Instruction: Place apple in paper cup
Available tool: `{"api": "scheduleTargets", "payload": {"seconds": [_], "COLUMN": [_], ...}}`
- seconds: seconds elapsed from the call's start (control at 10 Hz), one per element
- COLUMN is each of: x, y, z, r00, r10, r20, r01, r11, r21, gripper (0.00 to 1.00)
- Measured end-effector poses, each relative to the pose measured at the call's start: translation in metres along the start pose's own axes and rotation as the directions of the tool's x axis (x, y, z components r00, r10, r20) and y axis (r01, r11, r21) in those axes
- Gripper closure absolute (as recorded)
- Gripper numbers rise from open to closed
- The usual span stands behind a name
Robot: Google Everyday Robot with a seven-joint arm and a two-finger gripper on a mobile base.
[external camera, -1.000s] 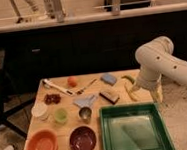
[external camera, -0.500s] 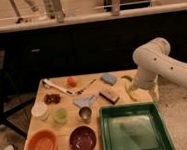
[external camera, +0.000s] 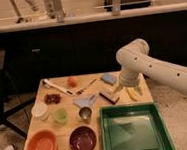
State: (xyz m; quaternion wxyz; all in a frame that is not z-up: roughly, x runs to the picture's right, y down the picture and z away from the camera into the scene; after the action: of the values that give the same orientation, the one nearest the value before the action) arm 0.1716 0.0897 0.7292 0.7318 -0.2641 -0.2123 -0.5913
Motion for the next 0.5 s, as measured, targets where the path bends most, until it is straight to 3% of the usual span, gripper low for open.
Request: {"api": "scheduleTargets", "payload": {"seconds": [0.3,0.5], "x": [0.002,0.004], "y": [-0.021,-0.043], "z": [-0.003,-0.001], "r00": [0.999,0.995], "r10": [-0.051,-0.095], "r20": [-0.008,-0.010], "r01": [0.051,0.096], "r11": [0.995,0.991], "r21": [0.081,0.092], "gripper": [0.20,0.20]}}
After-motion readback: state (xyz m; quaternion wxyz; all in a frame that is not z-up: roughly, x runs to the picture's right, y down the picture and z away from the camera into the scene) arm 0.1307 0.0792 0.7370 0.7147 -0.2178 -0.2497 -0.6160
